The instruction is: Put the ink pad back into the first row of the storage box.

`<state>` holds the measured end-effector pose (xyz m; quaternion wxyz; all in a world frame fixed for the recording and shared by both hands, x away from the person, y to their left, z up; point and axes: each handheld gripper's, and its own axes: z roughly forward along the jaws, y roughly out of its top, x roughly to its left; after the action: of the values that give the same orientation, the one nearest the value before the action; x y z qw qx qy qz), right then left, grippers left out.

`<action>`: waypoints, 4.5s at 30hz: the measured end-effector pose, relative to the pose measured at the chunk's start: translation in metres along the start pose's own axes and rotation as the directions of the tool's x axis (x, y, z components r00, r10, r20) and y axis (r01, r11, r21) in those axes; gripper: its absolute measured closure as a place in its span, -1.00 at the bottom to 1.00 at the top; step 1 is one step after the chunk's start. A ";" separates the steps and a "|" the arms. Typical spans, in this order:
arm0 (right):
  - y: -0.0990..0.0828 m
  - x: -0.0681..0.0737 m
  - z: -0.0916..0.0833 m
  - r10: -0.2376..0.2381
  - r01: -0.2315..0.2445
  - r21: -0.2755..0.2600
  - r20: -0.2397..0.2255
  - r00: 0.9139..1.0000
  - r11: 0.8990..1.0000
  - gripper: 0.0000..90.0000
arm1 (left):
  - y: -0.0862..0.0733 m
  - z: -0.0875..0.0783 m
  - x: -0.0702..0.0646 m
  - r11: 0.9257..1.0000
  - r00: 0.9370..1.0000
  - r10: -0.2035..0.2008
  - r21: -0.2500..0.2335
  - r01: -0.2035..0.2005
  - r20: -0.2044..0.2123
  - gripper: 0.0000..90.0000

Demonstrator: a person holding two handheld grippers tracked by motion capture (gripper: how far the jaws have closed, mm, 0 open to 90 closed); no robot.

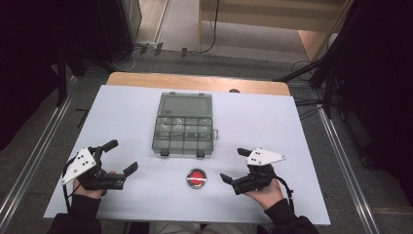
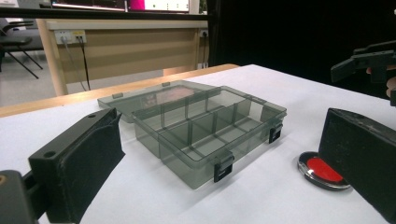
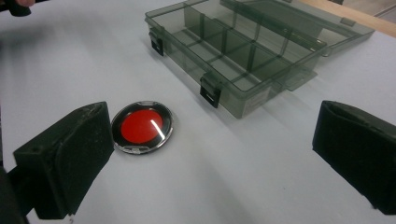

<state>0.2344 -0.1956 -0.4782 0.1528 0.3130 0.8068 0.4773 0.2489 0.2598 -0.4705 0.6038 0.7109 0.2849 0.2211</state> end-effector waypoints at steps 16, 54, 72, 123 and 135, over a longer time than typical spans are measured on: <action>0.013 0.013 0.039 -0.033 0.038 0.083 -0.065 0.997 0.996 -1.00 | 0.000 0.001 -0.001 1.000 1.000 0.001 -0.005 -0.001 0.014 -1.00; 0.012 0.045 0.102 -0.133 0.171 0.296 -0.142 0.981 0.940 -0.59 | -0.001 0.004 -0.003 1.000 0.999 0.004 0.013 -0.005 0.035 -1.00; 0.024 0.050 0.098 -0.126 0.161 0.299 -0.135 0.983 0.940 -0.32 | -0.001 0.004 -0.003 1.000 0.999 0.005 0.015 -0.006 0.038 -1.00; 0.114 0.000 0.132 -0.102 0.116 0.283 -0.063 0.993 0.952 -0.32 | -0.002 0.005 -0.004 1.000 0.999 -0.001 0.014 0.000 0.047 -1.00; 0.125 -0.021 0.145 -0.072 0.079 0.298 -0.034 0.997 0.951 -0.32 | -0.002 0.005 -0.004 1.000 0.999 -0.002 0.013 0.002 0.049 -1.00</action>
<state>0.3740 -0.0676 -0.4434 0.1126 0.2960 0.8827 0.3472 0.2491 0.2540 -0.4729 0.6062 0.7197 0.2721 0.2013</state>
